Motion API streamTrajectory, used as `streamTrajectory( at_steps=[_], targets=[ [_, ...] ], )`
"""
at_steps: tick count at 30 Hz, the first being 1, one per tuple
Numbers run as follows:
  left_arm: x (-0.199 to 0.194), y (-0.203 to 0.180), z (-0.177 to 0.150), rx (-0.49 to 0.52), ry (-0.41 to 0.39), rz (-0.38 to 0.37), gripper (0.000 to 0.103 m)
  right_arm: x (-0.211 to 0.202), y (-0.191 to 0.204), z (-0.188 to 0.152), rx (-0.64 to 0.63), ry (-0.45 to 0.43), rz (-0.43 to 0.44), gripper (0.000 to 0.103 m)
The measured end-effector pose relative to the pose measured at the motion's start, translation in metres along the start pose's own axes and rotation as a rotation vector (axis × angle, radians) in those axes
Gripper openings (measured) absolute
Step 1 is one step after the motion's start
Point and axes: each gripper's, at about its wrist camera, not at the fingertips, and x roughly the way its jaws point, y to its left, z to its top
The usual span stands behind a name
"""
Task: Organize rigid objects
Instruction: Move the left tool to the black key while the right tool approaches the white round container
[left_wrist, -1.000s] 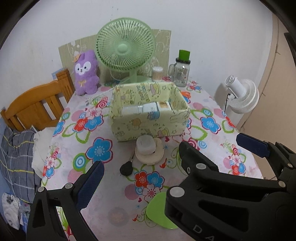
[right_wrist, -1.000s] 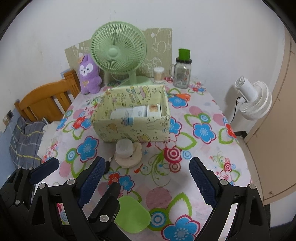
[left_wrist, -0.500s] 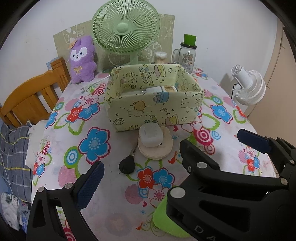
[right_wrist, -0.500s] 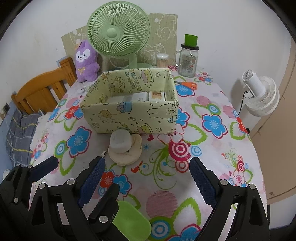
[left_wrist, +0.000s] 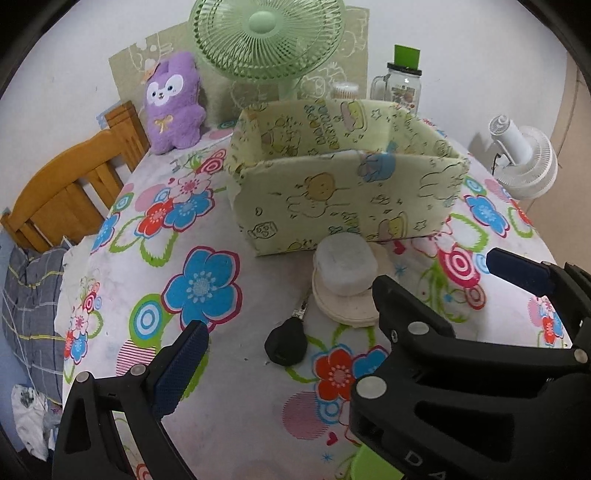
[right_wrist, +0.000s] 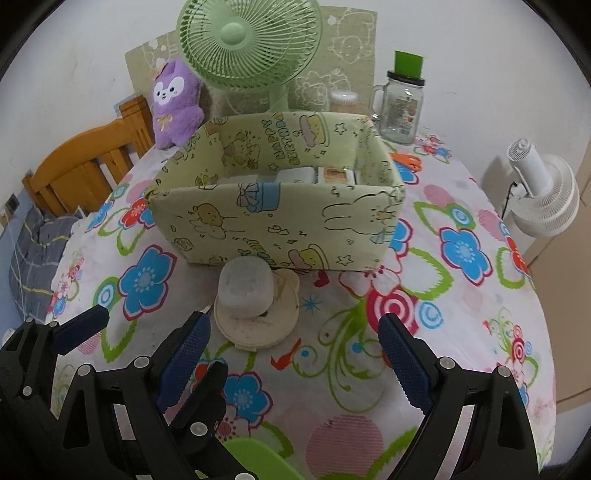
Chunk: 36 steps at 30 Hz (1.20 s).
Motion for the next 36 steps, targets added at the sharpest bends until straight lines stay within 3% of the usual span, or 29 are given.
streamTrajectory(
  at_steps=[14, 28, 33, 36],
  targets=[
    [0.031, 0.012, -0.007, 0.029, 0.022, -0.009, 0.092, 0.031, 0.012, -0.006, -0.019, 0.01, -0.029, 0.092],
    [0.044, 0.016, -0.013, -0.006, 0.054, -0.064, 0.056, 0.047, 0.018, -0.01, -0.046, 0.026, -0.034, 0.09],
    [0.041, 0.013, -0.013, -0.015, 0.068, -0.068, 0.033, 0.049, 0.018, -0.009, -0.046, 0.03, -0.016, 0.09],
    [0.041, 0.016, -0.013, -0.024, 0.074, -0.078, 0.032, 0.048, 0.022, -0.007, -0.063, 0.016, -0.009, 0.09]
  ],
)
